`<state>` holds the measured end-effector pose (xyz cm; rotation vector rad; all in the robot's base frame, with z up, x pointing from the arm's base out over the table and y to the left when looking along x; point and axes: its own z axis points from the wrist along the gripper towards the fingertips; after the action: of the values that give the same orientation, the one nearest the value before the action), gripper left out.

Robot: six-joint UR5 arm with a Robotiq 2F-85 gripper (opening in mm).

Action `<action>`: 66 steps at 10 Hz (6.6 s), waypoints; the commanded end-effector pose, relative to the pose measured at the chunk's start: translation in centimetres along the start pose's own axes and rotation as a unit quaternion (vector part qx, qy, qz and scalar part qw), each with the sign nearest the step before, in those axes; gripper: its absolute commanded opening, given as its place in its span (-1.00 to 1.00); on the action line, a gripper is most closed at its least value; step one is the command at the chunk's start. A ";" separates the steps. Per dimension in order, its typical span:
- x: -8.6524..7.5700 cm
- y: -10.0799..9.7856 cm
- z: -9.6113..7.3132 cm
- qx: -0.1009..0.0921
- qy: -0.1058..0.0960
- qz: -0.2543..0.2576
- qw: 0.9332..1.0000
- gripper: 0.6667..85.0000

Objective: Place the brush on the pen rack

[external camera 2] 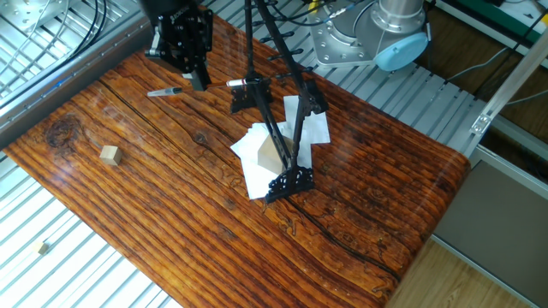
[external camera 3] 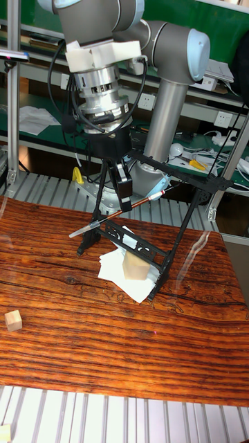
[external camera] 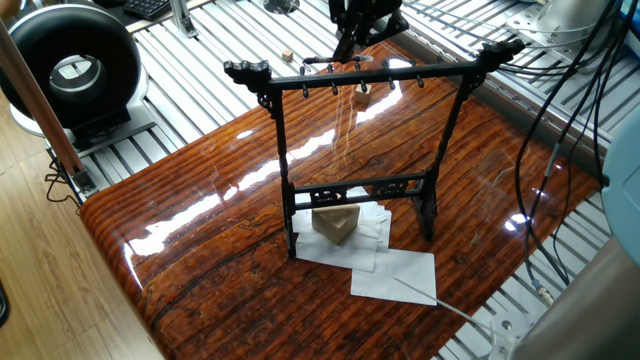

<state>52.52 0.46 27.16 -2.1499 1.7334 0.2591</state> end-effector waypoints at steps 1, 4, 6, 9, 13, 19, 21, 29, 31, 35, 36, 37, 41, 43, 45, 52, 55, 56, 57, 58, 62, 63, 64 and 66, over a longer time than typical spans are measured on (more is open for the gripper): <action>-0.4 0.0 -0.2 -0.001 -0.007 0.005 1.000 -0.99; -0.9 -0.1 -0.2 0.002 -0.015 0.014 1.000 -0.99; -1.3 0.1 -0.3 0.002 -0.007 0.015 1.000 -0.99; -1.5 -0.1 0.0 0.003 -0.003 0.010 1.000 -0.99; -1.9 -0.4 0.0 0.005 -0.003 0.004 1.000 -0.99; -1.7 -0.7 -0.2 0.009 -0.002 -0.003 1.000 -0.99; -1.5 -0.6 -0.1 0.013 -0.011 -0.004 1.000 -0.99; -0.9 -1.3 0.5 0.028 -0.018 -0.006 0.999 -0.99; -0.8 -1.3 0.3 0.029 -0.017 0.000 0.999 -0.99; -0.3 -0.8 -0.7 0.032 -0.013 0.004 0.999 -0.99; -0.3 -0.5 -1.1 0.031 -0.014 0.004 0.999 -0.99; -0.3 -0.4 -1.2 0.032 -0.015 0.004 0.999 -0.99; 0.0 -1.3 -0.8 0.048 -0.004 0.011 0.999 -0.99; 0.3 -1.6 -0.5 0.051 0.005 0.009 0.999 -0.99; 0.4 -1.6 -0.6 0.053 0.006 0.011 0.999 -0.99; -2.2 -0.2 -0.4 0.023 -0.036 0.007 0.999 -0.99; -1.9 -0.4 -0.2 0.029 -0.037 -0.010 0.999 -0.99; -1.7 -0.5 -0.1 0.030 -0.034 -0.019 0.999 -0.99; -1.5 -0.4 0.0 0.029 -0.032 -0.023 0.999 -0.99; -1.4 -0.5 0.0 0.029 -0.029 -0.026 0.999 -0.99; -1.1 -0.6 0.3 0.031 -0.026 -0.031 0.999 -0.99; -1.0 -0.6 0.3 0.030 -0.025 -0.032 0.999 -0.99; -0.9 -0.6 0.4 0.030 -0.024 -0.032 0.999 -0.99; -0.8 -0.5 0.4 0.028 -0.022 -0.031 0.999 -0.99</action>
<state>52.71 1.33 27.00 -2.1437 1.6335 0.2378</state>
